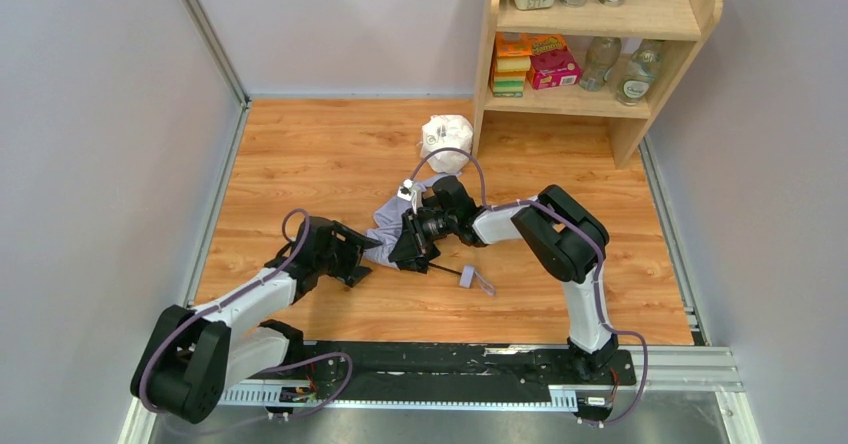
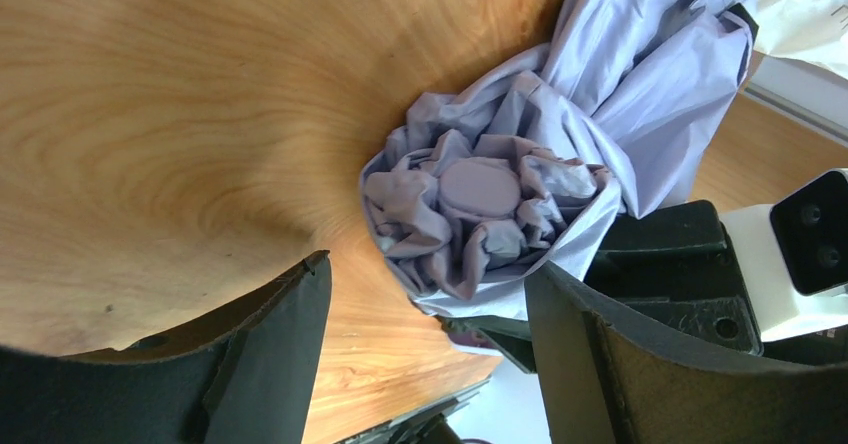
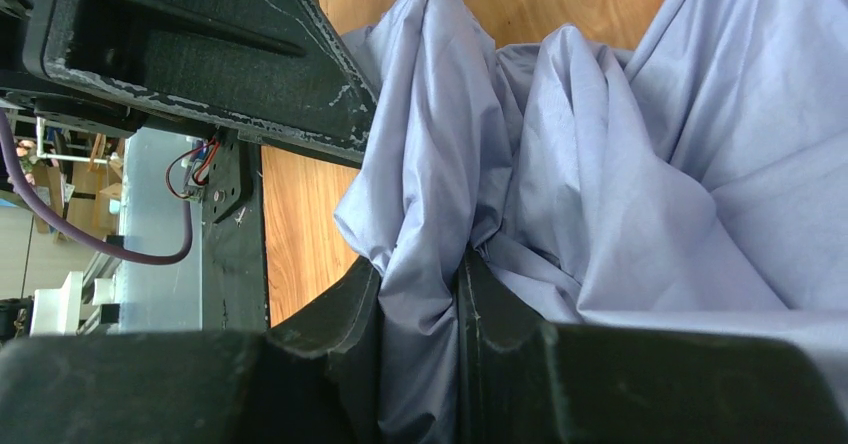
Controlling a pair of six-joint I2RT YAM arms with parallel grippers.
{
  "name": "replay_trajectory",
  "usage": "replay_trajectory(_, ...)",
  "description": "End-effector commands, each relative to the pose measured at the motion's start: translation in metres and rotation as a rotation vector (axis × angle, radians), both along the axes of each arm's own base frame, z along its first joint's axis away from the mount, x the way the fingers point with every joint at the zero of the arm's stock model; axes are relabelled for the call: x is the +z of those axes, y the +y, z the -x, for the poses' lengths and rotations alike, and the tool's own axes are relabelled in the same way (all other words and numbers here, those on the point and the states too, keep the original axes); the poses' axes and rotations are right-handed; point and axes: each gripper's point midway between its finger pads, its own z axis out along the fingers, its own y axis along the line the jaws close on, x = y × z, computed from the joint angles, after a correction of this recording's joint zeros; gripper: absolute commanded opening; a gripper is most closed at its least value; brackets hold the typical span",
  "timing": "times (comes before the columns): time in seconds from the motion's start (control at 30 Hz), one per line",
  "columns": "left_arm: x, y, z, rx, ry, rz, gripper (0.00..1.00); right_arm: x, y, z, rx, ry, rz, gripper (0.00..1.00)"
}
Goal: Put away the umbrella
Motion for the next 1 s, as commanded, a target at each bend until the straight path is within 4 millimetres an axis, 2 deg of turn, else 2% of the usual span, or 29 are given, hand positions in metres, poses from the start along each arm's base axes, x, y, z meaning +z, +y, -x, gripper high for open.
replay_trajectory(0.0, 0.017, -0.004, -0.027, 0.016, -0.075, -0.037, 0.77, -0.105, -0.066, 0.065, -0.029, 0.323, 0.423, 0.00)
replay_trajectory(0.13, 0.019, 0.001, -0.037, 0.016, -0.156, -0.090, 0.78, -0.105, -0.067, 0.066, -0.016, 0.325, 0.426, 0.00)
replay_trajectory(0.3, 0.014, -0.001, -0.033, -0.008, -0.174, -0.094, 0.74, -0.101, -0.064, 0.066, -0.014, 0.329, 0.412, 0.00)
replay_trajectory(0.37, 0.037, -0.010, -0.036, -0.055, -0.275, -0.069, 0.72, -0.102, -0.064, 0.064, -0.015, 0.322, 0.423, 0.00)
replay_trajectory(0.43, 0.052, -0.007, -0.031, -0.045, -0.295, -0.095, 0.74, -0.101, -0.065, 0.064, -0.013, 0.313, 0.422, 0.00)
replay_trajectory(0.57, 0.057, 0.001, -0.017, 0.016, -0.209, -0.075, 0.77, -0.102, -0.063, 0.061, -0.014, 0.304, 0.421, 0.00)
replay_trajectory(0.6, 0.046, 0.003, -0.009, 0.044, -0.121, -0.069, 0.77, -0.101, -0.063, 0.062, -0.014, 0.303, 0.421, 0.00)
replay_trajectory(0.67, 0.045, -0.001, -0.009, 0.039, -0.072, -0.054, 0.77, -0.100, -0.063, 0.061, -0.015, 0.300, 0.420, 0.00)
replay_trajectory(0.73, 0.051, -0.008, -0.016, 0.026, -0.059, -0.048, 0.78, -0.099, -0.063, 0.061, -0.015, 0.296, 0.418, 0.00)
replay_trajectory(0.83, 0.047, -0.010, -0.025, 0.007, -0.028, -0.094, 0.78, -0.098, -0.063, 0.060, -0.017, 0.288, 0.417, 0.00)
replay_trajectory(0.93, 0.028, -0.020, -0.028, -0.033, 0.056, -0.097, 0.78, -0.097, -0.066, 0.062, -0.016, 0.298, 0.435, 0.00)
replay_trajectory(0.97, 0.012, -0.018, -0.017, -0.045, 0.147, -0.117, 0.78, -0.097, -0.066, 0.063, -0.012, 0.296, 0.436, 0.00)
